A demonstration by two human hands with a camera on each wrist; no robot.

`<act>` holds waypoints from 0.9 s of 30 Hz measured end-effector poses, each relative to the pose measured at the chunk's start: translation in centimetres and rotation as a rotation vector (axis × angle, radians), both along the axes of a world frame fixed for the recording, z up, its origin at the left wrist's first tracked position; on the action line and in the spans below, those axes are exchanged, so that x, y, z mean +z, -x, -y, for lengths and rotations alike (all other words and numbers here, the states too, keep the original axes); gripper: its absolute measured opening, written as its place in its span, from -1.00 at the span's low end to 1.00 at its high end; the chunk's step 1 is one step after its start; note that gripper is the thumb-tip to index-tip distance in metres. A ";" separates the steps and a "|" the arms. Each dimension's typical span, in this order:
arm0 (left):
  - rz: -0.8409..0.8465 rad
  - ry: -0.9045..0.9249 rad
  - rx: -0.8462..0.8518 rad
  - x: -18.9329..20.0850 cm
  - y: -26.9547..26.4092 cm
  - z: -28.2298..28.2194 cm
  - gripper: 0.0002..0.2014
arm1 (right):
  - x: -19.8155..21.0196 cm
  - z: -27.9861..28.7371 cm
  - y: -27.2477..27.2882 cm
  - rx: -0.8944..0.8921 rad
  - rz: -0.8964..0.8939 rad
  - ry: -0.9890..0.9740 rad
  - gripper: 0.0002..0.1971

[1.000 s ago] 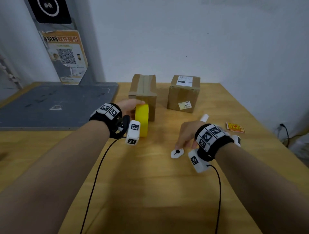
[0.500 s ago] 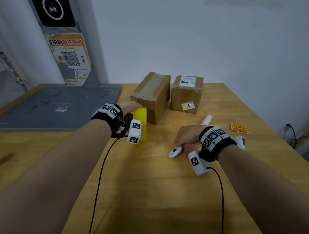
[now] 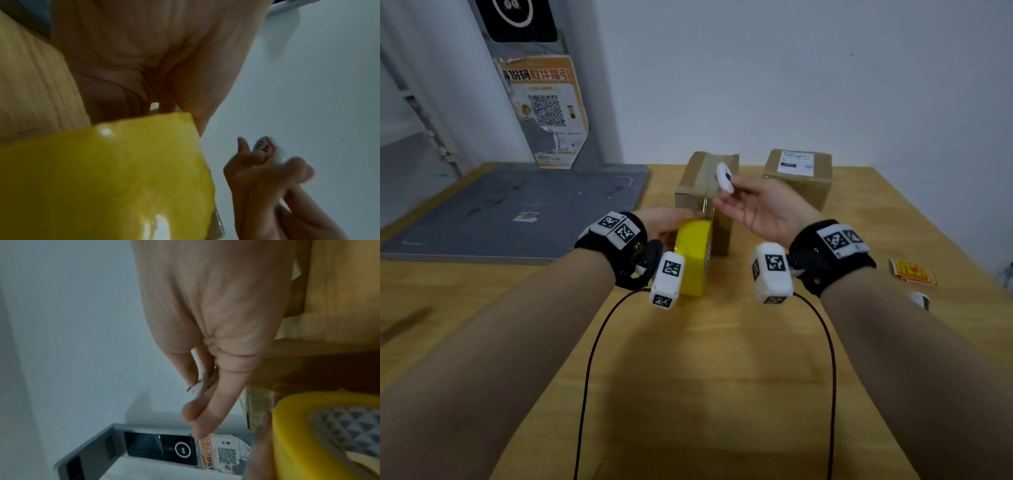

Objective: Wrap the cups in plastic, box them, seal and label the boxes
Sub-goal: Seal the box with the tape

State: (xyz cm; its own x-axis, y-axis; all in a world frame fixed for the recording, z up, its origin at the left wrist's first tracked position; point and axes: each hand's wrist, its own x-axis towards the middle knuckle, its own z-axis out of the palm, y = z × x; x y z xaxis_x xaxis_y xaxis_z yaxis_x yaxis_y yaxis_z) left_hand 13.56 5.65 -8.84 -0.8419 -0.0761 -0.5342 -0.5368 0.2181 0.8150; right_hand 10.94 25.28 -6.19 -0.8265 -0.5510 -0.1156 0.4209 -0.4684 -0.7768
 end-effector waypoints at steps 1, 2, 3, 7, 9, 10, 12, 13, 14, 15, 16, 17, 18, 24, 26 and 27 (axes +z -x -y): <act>0.004 -0.017 0.000 0.1 -0.3 0.0 -0.48 | 0.4 0.7 0.3 -0.009 -0.018 -0.022 -0.73; 0.008 -0.032 -0.003 0.2 -0.5 0.0 -0.49 | 0.8 1.5 0.6 -0.028 -0.057 -0.068 -0.76; 0.010 -0.042 -0.004 0.3 -0.7 0.0 -0.52 | 1.2 2.2 1.0 -0.059 -0.114 -0.135 -0.81; 0.005 -0.073 0.014 0.0 -1.1 -0.1 -0.60 | 1.7 4.9 1.7 -0.130 -0.406 -0.545 -0.88; -0.013 -0.070 0.030 -0.5 -1.0 -0.1 -0.62 | 1.2 5.5 1.9 -0.067 -0.491 -0.694 -0.87; -0.019 -0.060 0.035 -0.6 -0.9 -0.2 -0.64 | 1.0 5.6 2.0 -0.051 -0.503 -0.722 -0.86; -0.018 -0.032 0.039 -0.7 -0.7 -0.3 -0.68 | 0.8 5.7 2.4 -0.056 -0.509 -0.742 -0.81; -0.014 -0.014 0.030 -0.7 -0.6 -0.3 -0.69 | 0.7 5.7 2.5 -0.063 -0.517 -0.752 -0.80; -0.009 0.007 0.014 -0.7 -0.6 -0.4 -0.70 | 0.6 5.7 2.6 -0.067 -0.529 -0.762 -0.81; -0.007 0.028 -0.002 -0.6 -0.5 -0.4 -0.70 | 0.6 5.8 2.6 -0.068 -0.539 -0.773 -0.82; -0.006 0.048 -0.009 -0.4 -0.5 -0.5 -0.71 | 0.6 5.8 2.6 -0.065 -0.541 -0.779 -0.84; -0.003 0.062 -0.013 -0.3 -0.5 -0.5 -0.70 | 0.7 5.9 2.6 -0.061 -0.533 -0.775 -0.84; 0.010 0.071 -0.022 -0.1 -0.6 -0.5 -0.67 | 0.7 5.8 2.6 -0.057 -0.516 -0.759 -0.85; 0.082 0.135 -0.058 1.1 -1.4 -1.2 -0.74 | 0.6 5.7 3.3 -0.054 -0.521 -0.686 -0.85; 0.072 0.140 -0.035 1.2 -1.4 -1.4 -0.74 | 0.4 5.5 3.7 -0.037 -0.500 -0.645 -0.85; 0.065 0.145 -0.028 1.2 -1.4 -1.5 -0.74 | 0.3 5.3 3.8 -0.024 -0.500 -0.624 -0.83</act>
